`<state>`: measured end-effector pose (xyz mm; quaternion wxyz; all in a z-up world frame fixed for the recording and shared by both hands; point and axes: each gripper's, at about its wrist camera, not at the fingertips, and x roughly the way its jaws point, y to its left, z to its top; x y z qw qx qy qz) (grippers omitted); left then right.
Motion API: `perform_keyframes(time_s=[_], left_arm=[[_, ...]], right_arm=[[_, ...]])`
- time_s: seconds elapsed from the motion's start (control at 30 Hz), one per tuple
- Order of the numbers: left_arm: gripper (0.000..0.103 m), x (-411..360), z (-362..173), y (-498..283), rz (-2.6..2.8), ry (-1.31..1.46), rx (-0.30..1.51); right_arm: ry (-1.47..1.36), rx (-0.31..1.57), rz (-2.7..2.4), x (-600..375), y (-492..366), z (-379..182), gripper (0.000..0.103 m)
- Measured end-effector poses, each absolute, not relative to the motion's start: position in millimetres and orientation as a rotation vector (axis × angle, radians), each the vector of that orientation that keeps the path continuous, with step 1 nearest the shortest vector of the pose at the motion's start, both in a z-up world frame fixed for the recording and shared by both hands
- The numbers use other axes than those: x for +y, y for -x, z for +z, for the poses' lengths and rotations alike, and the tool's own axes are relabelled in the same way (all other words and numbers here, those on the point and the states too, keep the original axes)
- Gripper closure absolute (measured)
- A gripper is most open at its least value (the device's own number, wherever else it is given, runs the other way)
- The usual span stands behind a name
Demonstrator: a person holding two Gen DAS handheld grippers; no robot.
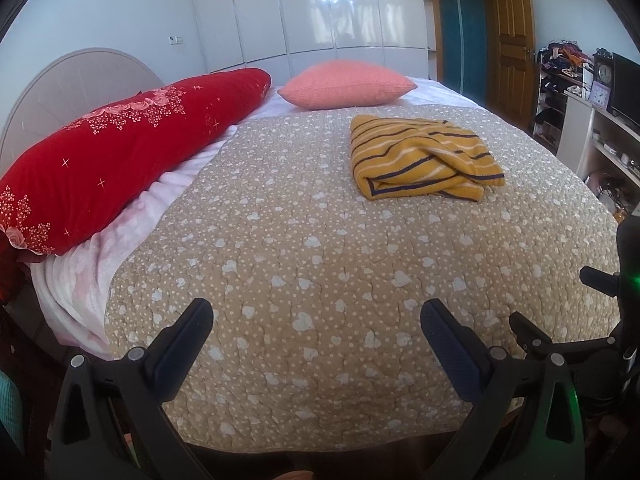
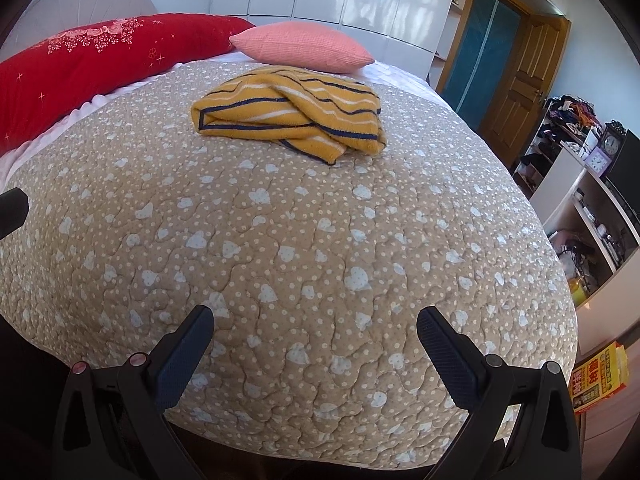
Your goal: Fold small clothes
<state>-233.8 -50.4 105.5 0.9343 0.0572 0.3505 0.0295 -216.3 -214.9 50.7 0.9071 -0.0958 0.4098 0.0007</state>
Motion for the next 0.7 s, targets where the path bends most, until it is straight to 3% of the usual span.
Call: perform_keyframes(time_s=[0.7], left_arm=[[0.000,-50.0,95.8,229.2,0.064,-0.121,0.762]], right_arm=[[0.193,0.867,-0.001,-216.8,213.2,44.5,0.000]])
